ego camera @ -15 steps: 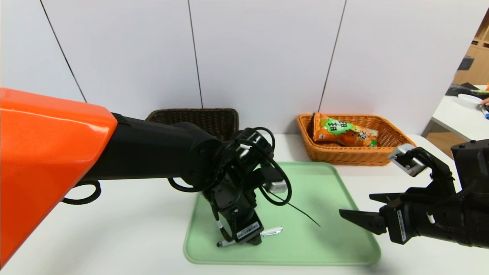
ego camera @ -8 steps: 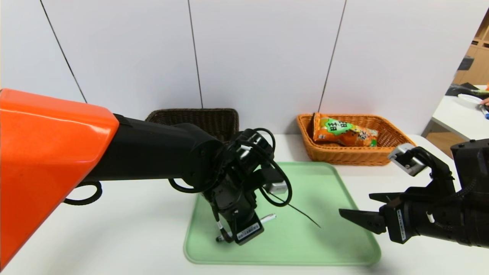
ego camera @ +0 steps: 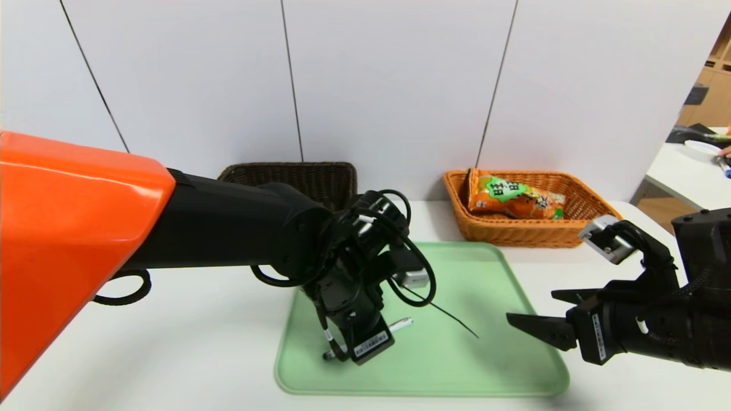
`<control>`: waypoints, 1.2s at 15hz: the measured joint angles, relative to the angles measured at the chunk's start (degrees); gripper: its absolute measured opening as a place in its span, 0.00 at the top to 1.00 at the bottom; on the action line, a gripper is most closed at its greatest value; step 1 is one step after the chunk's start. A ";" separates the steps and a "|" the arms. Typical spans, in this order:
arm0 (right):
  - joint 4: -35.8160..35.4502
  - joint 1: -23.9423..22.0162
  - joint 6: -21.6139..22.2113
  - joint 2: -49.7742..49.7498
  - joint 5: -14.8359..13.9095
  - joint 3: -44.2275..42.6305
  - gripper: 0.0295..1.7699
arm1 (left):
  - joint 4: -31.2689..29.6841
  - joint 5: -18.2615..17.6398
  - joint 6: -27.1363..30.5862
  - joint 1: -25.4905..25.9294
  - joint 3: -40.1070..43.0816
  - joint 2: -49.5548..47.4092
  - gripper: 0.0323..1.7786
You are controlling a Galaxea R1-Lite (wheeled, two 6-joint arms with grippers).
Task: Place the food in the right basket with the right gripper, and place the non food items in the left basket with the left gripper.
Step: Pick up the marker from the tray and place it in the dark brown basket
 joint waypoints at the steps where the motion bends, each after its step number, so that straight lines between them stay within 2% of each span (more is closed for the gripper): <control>1: 0.00 0.00 0.00 0.02 -0.01 0.04 0.04 | -0.01 -0.02 -0.09 0.04 -0.11 -0.35 0.98; 8: 0.00 0.00 0.05 0.02 -0.01 0.11 0.04 | -0.89 0.33 -0.83 1.33 -0.85 -3.61 0.98; 13: -0.06 0.06 0.00 -0.13 -0.01 -0.22 0.04 | -3.47 0.49 -5.49 7.95 -2.21 -9.01 0.98; 18: -0.06 0.27 -0.01 0.02 -0.01 -0.24 0.04 | -5.91 1.99 -17.88 12.76 -5.96 -12.24 0.98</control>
